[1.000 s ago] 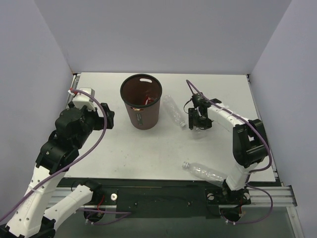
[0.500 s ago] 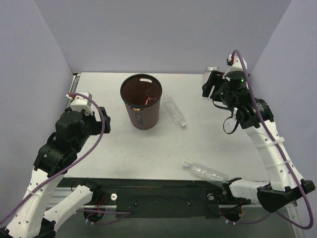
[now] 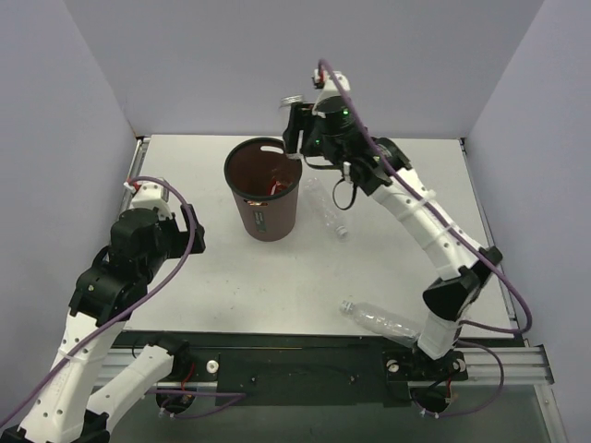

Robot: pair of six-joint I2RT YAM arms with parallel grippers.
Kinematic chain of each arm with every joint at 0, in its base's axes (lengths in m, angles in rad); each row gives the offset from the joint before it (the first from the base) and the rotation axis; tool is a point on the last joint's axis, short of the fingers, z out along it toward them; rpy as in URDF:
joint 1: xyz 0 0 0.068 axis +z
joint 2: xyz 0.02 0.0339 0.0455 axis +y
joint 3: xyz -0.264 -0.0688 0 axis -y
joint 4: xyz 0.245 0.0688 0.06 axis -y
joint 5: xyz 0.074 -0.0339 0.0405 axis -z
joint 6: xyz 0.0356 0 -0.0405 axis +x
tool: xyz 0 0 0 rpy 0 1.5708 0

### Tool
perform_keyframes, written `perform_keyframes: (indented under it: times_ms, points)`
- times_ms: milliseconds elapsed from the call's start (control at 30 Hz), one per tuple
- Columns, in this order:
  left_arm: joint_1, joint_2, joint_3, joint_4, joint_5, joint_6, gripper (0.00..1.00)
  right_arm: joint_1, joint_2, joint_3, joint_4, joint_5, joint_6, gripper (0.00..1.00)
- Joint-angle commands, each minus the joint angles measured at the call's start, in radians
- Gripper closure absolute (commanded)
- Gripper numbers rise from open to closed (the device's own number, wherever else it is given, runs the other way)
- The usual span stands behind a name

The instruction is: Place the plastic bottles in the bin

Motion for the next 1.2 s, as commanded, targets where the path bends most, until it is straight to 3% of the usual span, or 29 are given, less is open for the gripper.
perform_keyframes:
  times_ms: [0,133,233,367,533,667,767,900,1033,1167]
  points:
    - [0.019,-0.026,-0.011,-0.014,0.041,-0.027,0.06,0.04,0.087,0.125,0.01,0.008,0.011,0.54]
    - [0.031,-0.05,-0.034,-0.011,0.044,-0.032,0.06,0.051,0.161,0.164,0.022,-0.017,0.03,0.45]
    - [0.039,-0.052,-0.043,-0.009,0.055,-0.041,0.06,0.056,0.233,0.231,-0.016,-0.037,0.027,0.26]
    - [0.045,-0.062,-0.06,-0.003,0.061,-0.05,0.06,0.06,0.273,0.334,-0.072,-0.029,0.019,0.1]
    - [0.054,-0.063,-0.088,-0.003,0.052,-0.044,0.06,0.05,0.204,0.284,-0.099,0.018,-0.004,0.08]
    - [0.061,-0.069,-0.086,-0.009,0.03,-0.044,0.06,0.011,0.005,-0.007,-0.063,0.109,-0.001,0.08]
    - [0.068,-0.073,-0.092,-0.012,0.006,-0.041,0.06,-0.073,-0.178,-0.382,0.08,0.106,0.039,0.08]
    - [0.096,-0.061,-0.1,-0.014,-0.03,-0.044,0.06,-0.174,-0.34,-0.659,0.135,0.103,0.07,0.08]
    - [0.125,-0.046,-0.092,-0.017,-0.016,-0.063,0.06,-0.207,-0.313,-0.744,0.096,0.063,0.03,0.08]
    - [0.14,-0.041,-0.083,-0.014,-0.01,-0.069,0.06,-0.23,-0.133,-0.692,0.059,-0.036,-0.016,0.07]
